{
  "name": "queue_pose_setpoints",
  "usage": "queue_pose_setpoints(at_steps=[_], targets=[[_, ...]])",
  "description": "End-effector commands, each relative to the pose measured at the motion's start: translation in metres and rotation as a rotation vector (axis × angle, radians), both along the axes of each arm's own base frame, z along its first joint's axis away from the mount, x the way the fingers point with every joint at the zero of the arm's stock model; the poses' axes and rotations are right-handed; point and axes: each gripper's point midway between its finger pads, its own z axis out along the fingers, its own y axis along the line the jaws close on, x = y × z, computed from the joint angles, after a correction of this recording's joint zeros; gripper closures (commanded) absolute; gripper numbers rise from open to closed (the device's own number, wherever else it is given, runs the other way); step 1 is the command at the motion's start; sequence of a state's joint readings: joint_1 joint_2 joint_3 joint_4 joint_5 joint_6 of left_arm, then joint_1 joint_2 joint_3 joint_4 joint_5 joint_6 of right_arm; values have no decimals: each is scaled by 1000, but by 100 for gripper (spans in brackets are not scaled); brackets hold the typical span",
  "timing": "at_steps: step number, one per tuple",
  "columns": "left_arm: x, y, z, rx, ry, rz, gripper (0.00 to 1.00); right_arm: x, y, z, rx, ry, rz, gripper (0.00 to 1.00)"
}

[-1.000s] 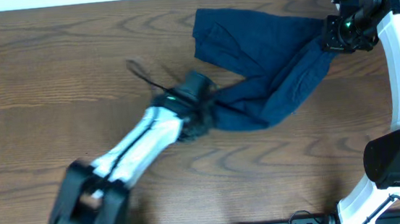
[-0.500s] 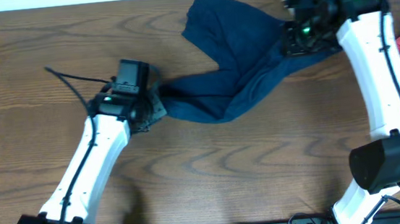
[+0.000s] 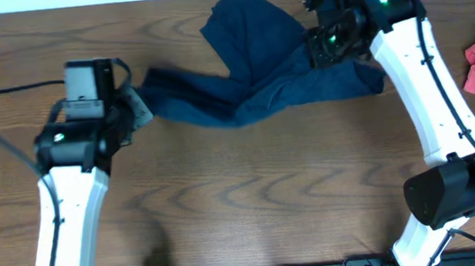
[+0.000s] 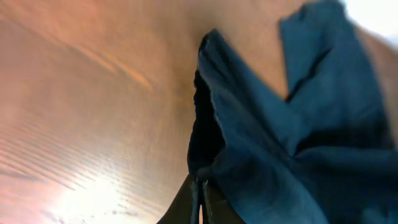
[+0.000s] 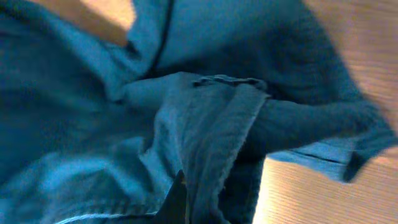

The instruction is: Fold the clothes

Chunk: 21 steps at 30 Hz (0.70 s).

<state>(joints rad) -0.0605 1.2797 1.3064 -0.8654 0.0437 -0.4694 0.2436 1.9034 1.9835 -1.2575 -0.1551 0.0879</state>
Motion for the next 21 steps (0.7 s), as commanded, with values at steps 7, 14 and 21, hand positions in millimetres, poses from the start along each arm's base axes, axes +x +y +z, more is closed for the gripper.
queue_pose_setpoints(at_steps=[7,14,21], targets=[[2,10,52,56,-128,-3,95,32,-63,66,-16,-184,-147,99],[-4,0,43,12,-73,-45,94,19,-65,93,-21,-202,-142,99],[-5,-32,-5,-72,109,-175,78,15,-54,85,-12,-168,-141,98]])
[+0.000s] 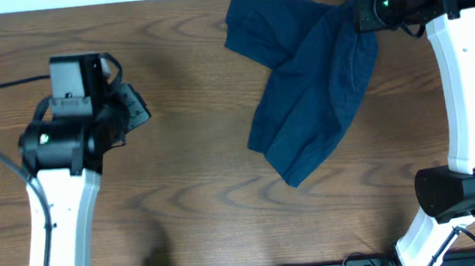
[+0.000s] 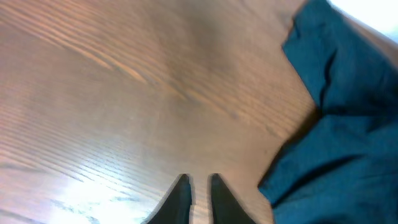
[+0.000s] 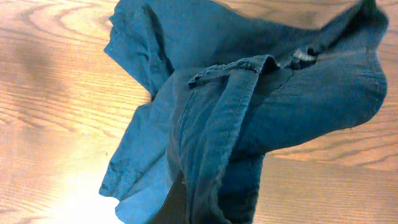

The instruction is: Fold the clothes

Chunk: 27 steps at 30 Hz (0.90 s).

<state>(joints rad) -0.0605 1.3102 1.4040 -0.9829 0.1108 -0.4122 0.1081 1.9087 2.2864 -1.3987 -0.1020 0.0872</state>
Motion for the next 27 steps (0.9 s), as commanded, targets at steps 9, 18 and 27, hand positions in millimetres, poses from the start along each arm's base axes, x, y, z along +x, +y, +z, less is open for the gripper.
queue_pose_setpoints(at_steps=[9,18,27], targets=[[-5,-117,-83,-159,297,-399,43,12,15,-40,10,108,-27,99],[-62,-201,-132,-116,466,-629,31,31,3,-90,-2,207,-60,99],[-130,-221,-186,-75,605,-665,30,37,-23,-95,24,217,-93,99]])
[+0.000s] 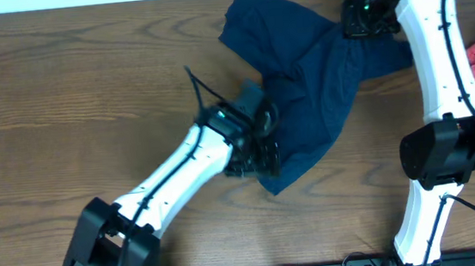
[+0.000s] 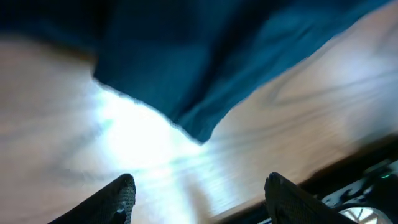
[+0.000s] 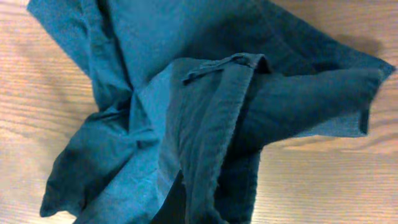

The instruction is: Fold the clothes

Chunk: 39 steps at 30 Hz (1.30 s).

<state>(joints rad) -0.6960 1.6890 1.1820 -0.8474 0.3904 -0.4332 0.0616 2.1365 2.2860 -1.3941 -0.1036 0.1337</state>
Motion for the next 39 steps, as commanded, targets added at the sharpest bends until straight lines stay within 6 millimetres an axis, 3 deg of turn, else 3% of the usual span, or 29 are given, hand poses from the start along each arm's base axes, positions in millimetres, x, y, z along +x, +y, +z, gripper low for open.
queue_pose_setpoints(at_steps=[1,4,7,12,22,35,37,38,39], targets=[[-23,2,-18,44,66,29,30,2,-5,5,25,-15,-5,99],[-39,-1,-34,57,87,45,30,3,-5,5,27,-18,-4,99],[-43,-11,-41,36,73,55,30,3,-4,5,34,-18,1,99],[-36,-26,-40,-11,41,82,30,3,-4,5,44,-18,4,99],[-32,-38,-74,1,109,164,30,1,2,6,75,-15,27,99],[-15,-51,-93,-16,96,258,28,-3,1,5,71,2,36,99],[-12,-49,-98,-1,92,288,47,-3,1,4,70,4,39,99],[-10,-46,-99,11,83,305,68,-4,1,4,70,6,39,99],[-7,-44,-100,21,72,317,81,-4,1,4,69,8,42,99]])
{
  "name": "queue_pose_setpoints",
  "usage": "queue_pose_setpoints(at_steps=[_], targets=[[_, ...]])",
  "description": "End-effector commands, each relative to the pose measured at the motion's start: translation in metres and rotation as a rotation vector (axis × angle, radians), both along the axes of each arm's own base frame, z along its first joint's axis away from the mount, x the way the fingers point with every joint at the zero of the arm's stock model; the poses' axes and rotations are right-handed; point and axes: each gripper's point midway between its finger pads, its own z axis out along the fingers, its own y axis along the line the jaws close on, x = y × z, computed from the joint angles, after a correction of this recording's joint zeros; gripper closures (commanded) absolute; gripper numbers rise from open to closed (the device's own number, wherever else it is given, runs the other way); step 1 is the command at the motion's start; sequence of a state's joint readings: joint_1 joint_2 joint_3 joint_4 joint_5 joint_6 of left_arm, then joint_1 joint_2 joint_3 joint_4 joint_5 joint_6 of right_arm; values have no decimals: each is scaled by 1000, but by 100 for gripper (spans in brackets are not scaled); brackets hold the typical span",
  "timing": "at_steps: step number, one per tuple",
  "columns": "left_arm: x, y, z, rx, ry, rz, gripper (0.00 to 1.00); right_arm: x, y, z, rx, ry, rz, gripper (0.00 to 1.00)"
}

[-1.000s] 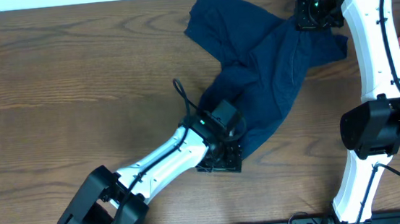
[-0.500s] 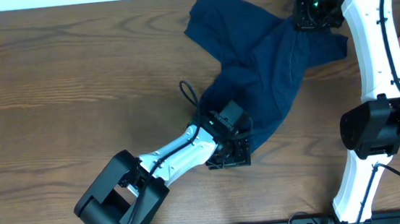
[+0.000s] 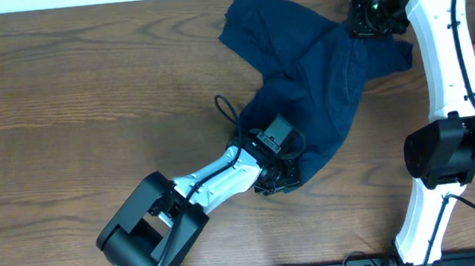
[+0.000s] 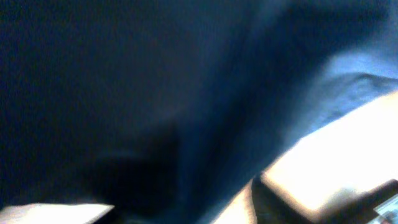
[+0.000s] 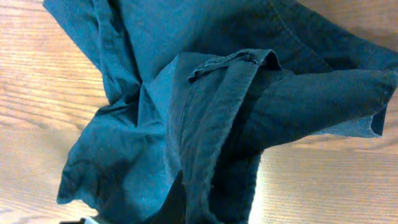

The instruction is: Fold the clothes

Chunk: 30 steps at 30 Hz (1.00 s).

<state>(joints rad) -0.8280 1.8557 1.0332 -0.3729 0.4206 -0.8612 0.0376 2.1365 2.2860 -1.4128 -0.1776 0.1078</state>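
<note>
A dark blue garment [image 3: 301, 76] lies crumpled from the table's far centre down toward the middle. My right gripper [image 3: 371, 16] is shut on the garment's far right part. In the right wrist view a folded hem [image 5: 205, 124] runs down into the right gripper [image 5: 186, 198]. My left gripper [image 3: 281, 177] sits on the garment's near corner. The left wrist view is blurred and filled with dark cloth [image 4: 155, 93]. One of its fingers [image 4: 260, 194] shows far to the right, so the jaws stand apart with cloth between them.
A red cloth lies at the table's right edge, beside the right arm. The left arm [image 3: 216, 182] stretches low across the wooden table [image 3: 88, 94] from the near left to the garment.
My left gripper was just short of the garment's near corner and now sits on it, cloth filling its view. The right gripper keeps its hold at nearly the same spot.
Both grippers first held the garment, stretched along the far side. Then the left gripper had let go and stood at the left while the right held the cloth at the far right. Later the left gripper, wide open, was at the near corner, and now it is on it.
</note>
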Motion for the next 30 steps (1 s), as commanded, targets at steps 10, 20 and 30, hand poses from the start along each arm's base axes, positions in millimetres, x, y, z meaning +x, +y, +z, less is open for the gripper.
queue_pose_setpoints(at_steps=[10,20,30], targets=[[38,51,-11,137,-69,131,94,-1,0,3,0,-10,41,99],[102,179,95,226,-310,333,94,7,2,7,-7,-54,71,99],[122,233,188,212,-493,389,94,12,40,25,-26,-137,212,99]])
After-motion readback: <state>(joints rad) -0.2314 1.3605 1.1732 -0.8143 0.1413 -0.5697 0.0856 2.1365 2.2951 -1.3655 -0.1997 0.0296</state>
